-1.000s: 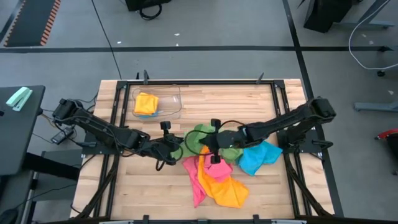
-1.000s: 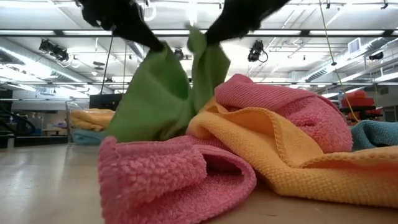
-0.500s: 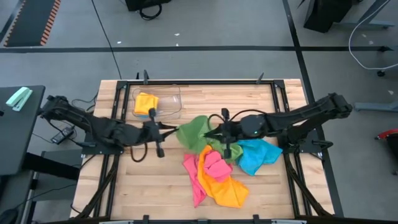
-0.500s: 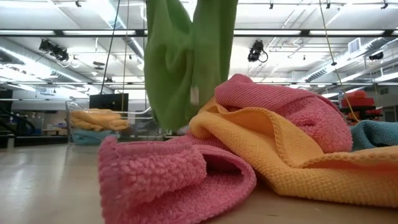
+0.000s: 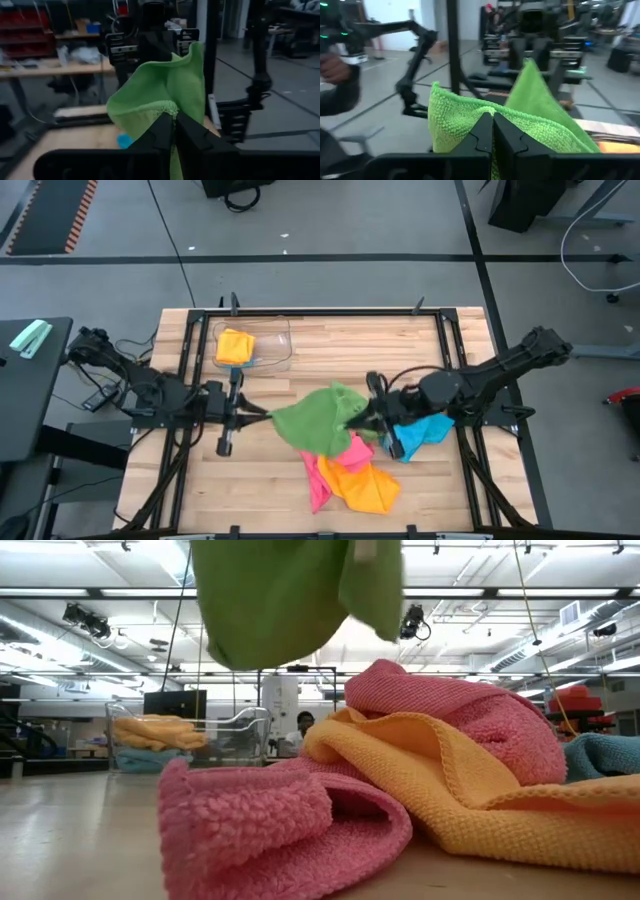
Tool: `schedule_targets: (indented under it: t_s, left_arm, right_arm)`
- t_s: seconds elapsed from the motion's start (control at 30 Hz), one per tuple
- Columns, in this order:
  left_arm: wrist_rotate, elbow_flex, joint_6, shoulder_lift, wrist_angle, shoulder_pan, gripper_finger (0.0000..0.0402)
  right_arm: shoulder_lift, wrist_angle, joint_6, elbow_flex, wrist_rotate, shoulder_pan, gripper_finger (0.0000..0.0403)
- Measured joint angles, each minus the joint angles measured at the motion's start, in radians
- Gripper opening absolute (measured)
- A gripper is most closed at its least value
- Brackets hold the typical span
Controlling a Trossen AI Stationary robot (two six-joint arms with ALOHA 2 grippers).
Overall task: Fold microfiber towels
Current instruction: Fold the left green microfiber towel
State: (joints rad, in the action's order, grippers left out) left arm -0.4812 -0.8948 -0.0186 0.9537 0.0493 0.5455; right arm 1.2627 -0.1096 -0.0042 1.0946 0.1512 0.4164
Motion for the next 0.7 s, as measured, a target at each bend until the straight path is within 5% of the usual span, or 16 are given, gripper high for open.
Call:
schedule_targets:
  t_s: [0.4,0.7]
  left_arm:
    - [0.047,0.0,0.213,0.036,-0.083,0.098,0.0025]
    - [-0.138,0.001,0.275,0.2,-0.292,-0.02,0.0017]
  right_arm:
    - [0.078,0.042,0.094,-0.001,0.041,0.126,0.001]
    - [0.114,0.286,0.206,-0.019,0.212,0.006,0.001]
